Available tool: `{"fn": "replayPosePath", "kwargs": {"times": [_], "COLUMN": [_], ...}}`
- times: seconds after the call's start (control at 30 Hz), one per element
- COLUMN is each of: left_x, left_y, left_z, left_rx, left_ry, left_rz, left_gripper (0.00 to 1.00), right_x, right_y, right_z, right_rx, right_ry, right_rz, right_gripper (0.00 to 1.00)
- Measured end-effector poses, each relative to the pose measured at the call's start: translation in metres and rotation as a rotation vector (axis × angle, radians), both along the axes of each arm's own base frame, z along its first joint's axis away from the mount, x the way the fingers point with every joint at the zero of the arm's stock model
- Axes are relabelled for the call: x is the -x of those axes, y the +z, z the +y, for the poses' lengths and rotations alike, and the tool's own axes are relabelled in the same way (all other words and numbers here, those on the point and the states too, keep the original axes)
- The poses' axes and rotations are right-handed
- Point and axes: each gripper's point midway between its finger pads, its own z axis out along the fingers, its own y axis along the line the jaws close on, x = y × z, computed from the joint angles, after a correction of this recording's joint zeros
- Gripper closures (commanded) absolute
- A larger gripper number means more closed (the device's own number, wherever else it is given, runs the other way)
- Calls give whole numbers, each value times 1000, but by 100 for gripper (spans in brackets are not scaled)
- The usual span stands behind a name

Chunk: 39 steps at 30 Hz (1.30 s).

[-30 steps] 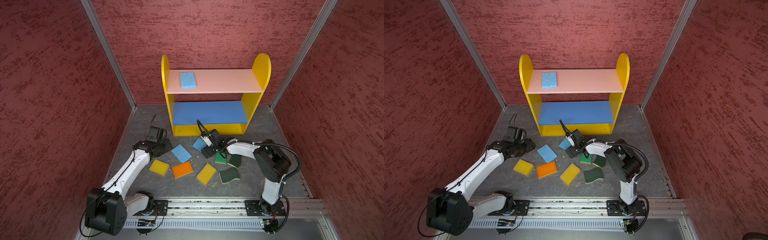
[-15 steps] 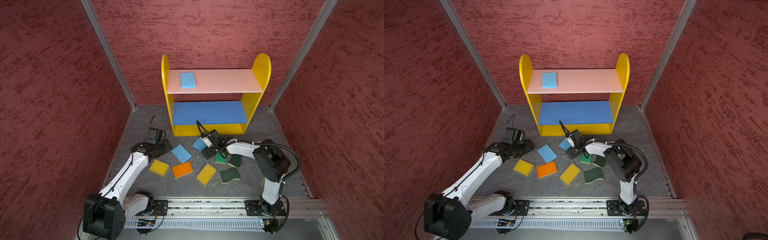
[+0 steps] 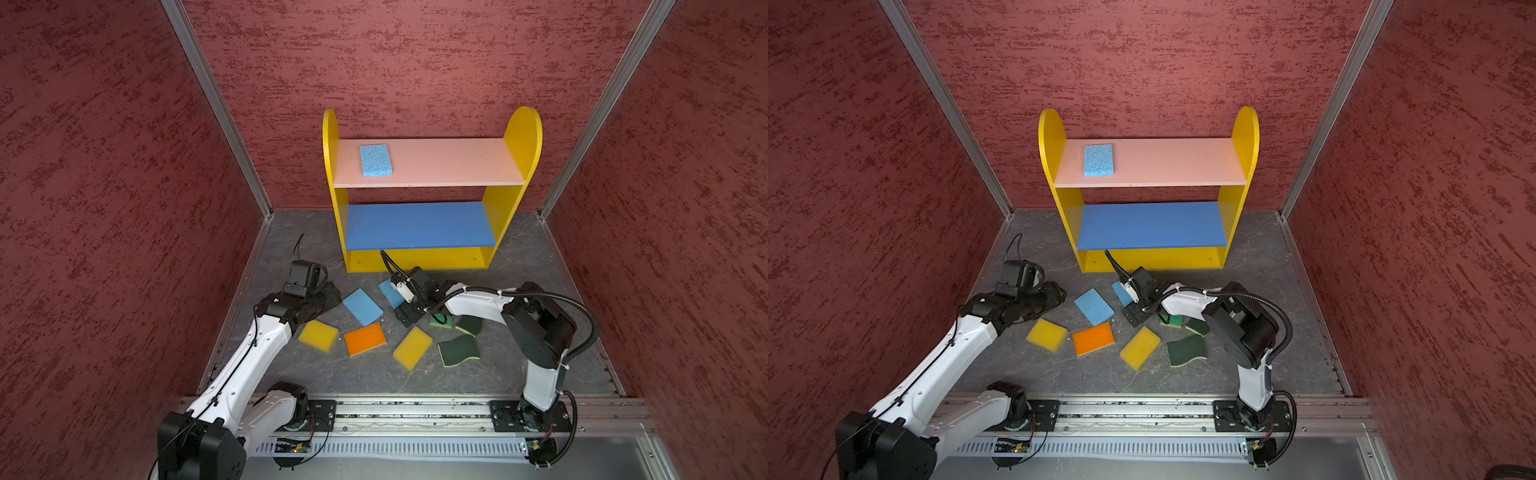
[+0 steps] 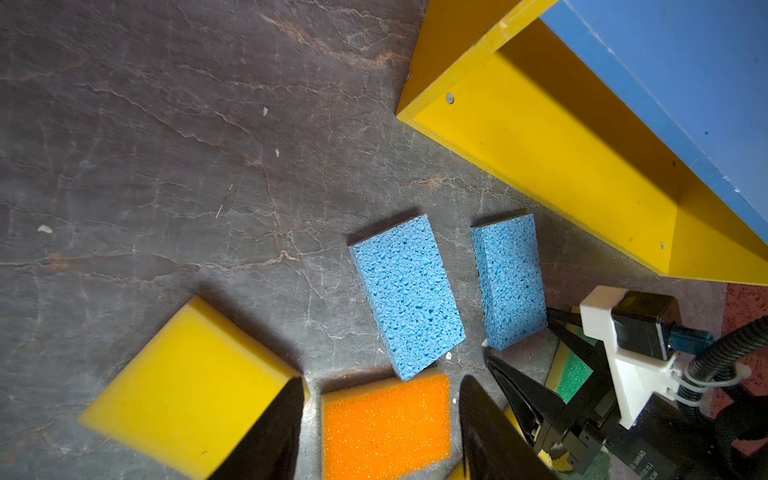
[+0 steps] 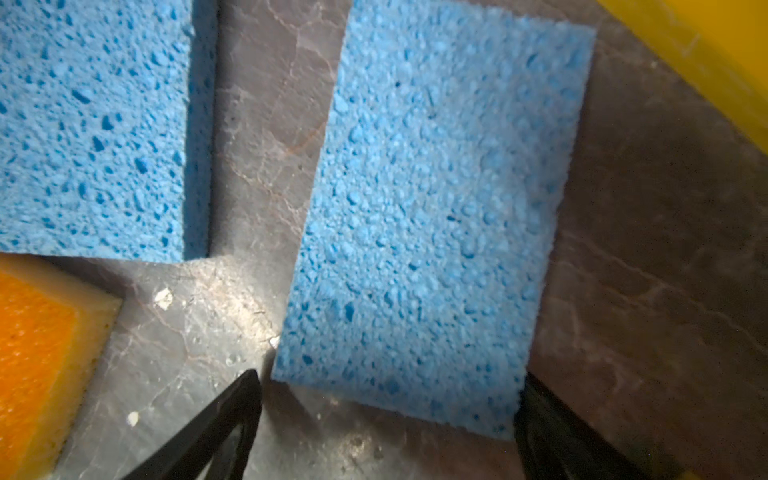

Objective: Place and organize the cleaning sponges onto the shelf
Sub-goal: 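Align the open right gripper over the light blue sponge's narrow end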

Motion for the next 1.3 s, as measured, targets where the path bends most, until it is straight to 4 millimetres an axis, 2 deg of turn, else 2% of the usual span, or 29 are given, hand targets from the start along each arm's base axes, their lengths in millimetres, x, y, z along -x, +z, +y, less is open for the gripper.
{"fn": "replayPosePath", "kwargs": {"times": [0.37, 0.9, 1.3], "left_x": [3, 3, 3], "left_y": [-3, -3, -3], "left_z": [1, 1, 1], "left_rx": [-2, -2, -1], "left_ry": [2, 2, 3], "left_rz": [13, 15, 14], "left_gripper": [39, 39, 39], "right_x": [-9, -22, -25], "right_y": [2, -1, -2], "right_z": [4, 7, 25], "right_rx": [-44, -13, -33], "right_ry": [-112, -152, -158], "right_rz": [12, -56, -90], "right_gripper": [1, 3, 15]}}
